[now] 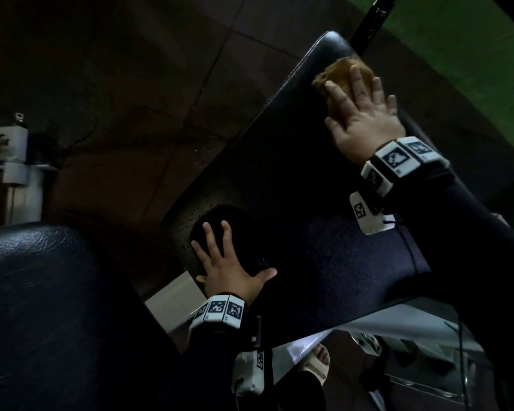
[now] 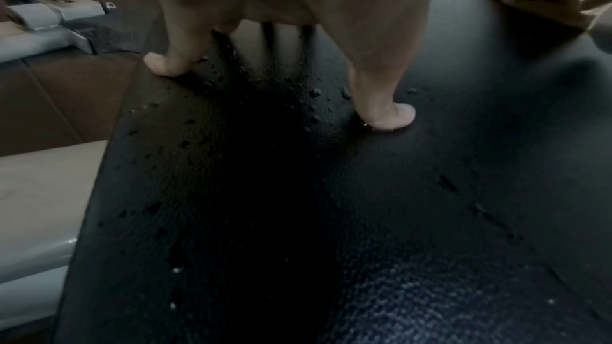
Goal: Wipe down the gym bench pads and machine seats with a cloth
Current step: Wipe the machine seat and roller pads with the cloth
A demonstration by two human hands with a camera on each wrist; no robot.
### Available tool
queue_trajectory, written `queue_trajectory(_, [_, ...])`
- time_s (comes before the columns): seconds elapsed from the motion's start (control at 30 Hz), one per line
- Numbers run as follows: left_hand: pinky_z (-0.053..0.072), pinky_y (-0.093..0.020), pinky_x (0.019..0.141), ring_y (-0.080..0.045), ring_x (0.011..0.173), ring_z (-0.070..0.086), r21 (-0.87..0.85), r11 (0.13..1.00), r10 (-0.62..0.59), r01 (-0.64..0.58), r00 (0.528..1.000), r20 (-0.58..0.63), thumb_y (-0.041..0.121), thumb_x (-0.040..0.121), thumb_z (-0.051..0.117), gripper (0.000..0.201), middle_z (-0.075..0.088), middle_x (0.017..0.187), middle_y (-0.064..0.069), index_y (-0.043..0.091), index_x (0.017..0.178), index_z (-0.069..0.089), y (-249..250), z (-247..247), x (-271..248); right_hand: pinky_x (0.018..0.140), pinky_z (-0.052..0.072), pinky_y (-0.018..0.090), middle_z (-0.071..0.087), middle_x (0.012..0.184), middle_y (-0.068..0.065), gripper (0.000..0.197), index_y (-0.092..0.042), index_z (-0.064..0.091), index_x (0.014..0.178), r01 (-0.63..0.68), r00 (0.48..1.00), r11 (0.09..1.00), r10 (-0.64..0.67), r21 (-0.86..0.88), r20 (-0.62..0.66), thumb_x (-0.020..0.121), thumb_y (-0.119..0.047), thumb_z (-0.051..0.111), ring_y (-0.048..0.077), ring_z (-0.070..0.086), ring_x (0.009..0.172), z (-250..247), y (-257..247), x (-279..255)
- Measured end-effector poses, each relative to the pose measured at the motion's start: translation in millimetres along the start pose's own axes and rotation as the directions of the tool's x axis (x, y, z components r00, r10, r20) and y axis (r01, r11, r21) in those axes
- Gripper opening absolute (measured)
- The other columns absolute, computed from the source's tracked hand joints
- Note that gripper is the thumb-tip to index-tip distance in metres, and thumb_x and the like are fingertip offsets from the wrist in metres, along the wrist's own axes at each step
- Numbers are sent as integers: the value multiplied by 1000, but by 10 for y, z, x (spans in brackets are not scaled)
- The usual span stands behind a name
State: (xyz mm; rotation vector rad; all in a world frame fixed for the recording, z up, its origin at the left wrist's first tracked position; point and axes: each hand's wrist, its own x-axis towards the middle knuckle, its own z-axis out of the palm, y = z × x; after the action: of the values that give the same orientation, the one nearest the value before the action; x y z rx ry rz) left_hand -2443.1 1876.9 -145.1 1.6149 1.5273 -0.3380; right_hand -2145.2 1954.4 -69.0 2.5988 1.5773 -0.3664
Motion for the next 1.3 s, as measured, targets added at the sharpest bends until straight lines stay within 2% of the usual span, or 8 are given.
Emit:
queue_trajectory(0.27, [19,-70,104,-29,139,-32,-4,1000,19,-19,1000,1,73,56,70,132,-44,145,13,42,142,-25,-5,4,-8,116,5,46,-3,158,2,56,-41,9,147,-251,965,953,260,170,-33,96,-44,32,38,7,142,-195,-229,543])
queue_trajectory(0.4, [21,-69,104,-29,139,-31,5,1000,9,-9,1000,10,73,56,70,132,-43,146,12,41,143,-24,12,-15,-20,116,-1,49,-9,158,-1,54,-49,12,143,-124,992,983,119,136,45,95,-40,35,35,-7,143,-263,-377,680])
queue_trajectory(0.53, [21,-69,104,-29,139,-31,20,1000,2,-2,1000,21,75,56,68,132,-45,145,12,40,143,-25,7,-22,-12,116,-6,48,-15,156,-10,54,-56,9,140,34,995,998,-38,47,88,94,-44,35,30,-13,143,-176,-274,442])
queue_trajectory(0.7, [20,-70,103,-27,139,-32,-6,1000,5,-5,1000,17,74,54,70,132,-44,144,16,45,141,-25,-19,-6,14,116,-3,48,-10,157,-10,53,-55,5,140,-110,994,988,108,112,29,95,-45,31,25,-4,145,-119,41,174])
queue_trajectory(0.87, [20,-71,103,-26,138,-33,-9,1000,7,-7,1000,11,76,53,68,132,-48,140,18,48,137,-30,-41,13,32,117,4,45,0,159,-2,53,-43,10,146,-220,975,960,224,175,-2,97,-39,29,35,13,142,-219,-93,525])
queue_trajectory(0.97, [20,-71,103,-26,138,-34,-4,1000,11,-11,1000,17,76,54,68,132,-49,139,19,49,135,-32,-46,8,36,115,10,46,5,158,-1,54,-42,13,146,-242,970,956,241,166,23,95,-38,30,37,21,139,-307,-206,755])
queue_trajectory(1.13, [21,-72,102,-29,138,-32,19,1000,23,-23,1000,19,79,53,64,130,-50,138,18,50,129,-37,-53,4,28,117,15,44,7,158,2,60,-44,27,141,-80,997,980,75,183,36,88,-20,41,37,19,141,-345,-204,736])
queue_trajectory(1.3, [21,-72,101,-29,139,-31,26,999,26,-27,999,18,81,52,64,131,-47,141,18,49,135,-33,-66,-8,37,116,20,32,19,156,1,60,-38,45,135,124,992,967,-119,224,-39,81,-12,53,34,12,143,-195,-112,108])
